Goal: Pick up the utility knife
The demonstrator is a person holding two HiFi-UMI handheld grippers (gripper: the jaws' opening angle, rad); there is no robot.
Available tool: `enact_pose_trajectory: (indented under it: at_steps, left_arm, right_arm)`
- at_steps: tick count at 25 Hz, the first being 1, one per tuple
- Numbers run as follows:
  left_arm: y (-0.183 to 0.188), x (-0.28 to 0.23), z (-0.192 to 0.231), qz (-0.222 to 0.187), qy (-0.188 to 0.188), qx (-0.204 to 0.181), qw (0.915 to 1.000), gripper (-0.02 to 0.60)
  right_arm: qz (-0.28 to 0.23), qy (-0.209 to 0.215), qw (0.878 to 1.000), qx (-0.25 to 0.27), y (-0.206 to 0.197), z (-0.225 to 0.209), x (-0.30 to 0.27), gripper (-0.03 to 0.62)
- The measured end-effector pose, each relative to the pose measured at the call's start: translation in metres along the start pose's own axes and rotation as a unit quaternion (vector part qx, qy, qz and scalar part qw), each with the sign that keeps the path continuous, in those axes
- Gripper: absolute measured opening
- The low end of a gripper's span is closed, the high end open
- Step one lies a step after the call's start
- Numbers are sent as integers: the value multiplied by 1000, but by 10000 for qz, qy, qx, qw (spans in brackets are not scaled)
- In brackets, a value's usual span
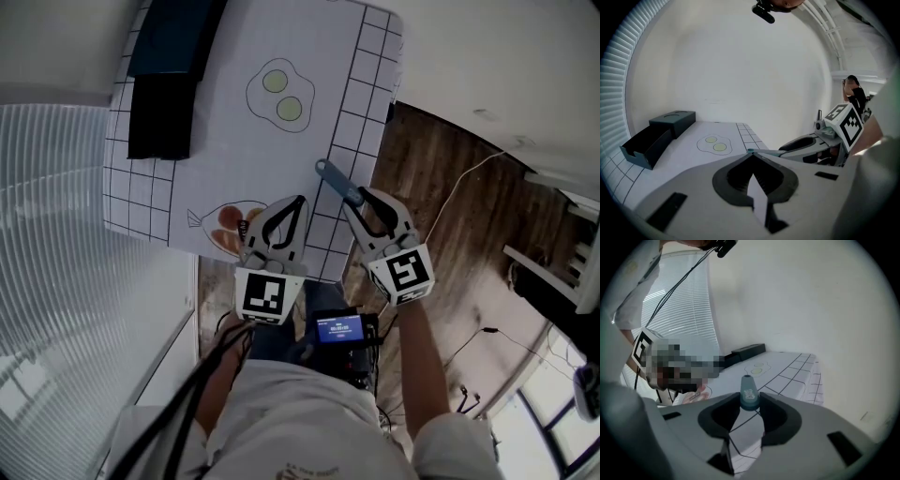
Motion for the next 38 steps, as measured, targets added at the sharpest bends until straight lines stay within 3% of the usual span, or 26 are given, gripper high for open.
enact_pose_trajectory:
  at_steps: [10, 18, 38]
  left_arm:
    - [19, 13, 1, -164, 19, -154, 9997, 3]
    - [55, 34, 6, -447, 97, -454, 9979, 3]
    - [148, 89, -9, -1229, -23, -1151, 9857, 3]
  right_arm:
    - [-315, -176, 9993, -18, 27, 13, 20, 133]
    - [-621, -508, 9967, -90, 59, 20, 52, 133]
    - [-1676, -1359, 9764, -49, 143, 28, 140, 133]
Point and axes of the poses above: the fingertips, and each gripper's own axes: x backward along the fingers, z to its left, y out of its top, the point moved 9 cm from there along x, backward along the fingers, and after that the axes turned 15 degrees about -y, right-handed, at the moved point
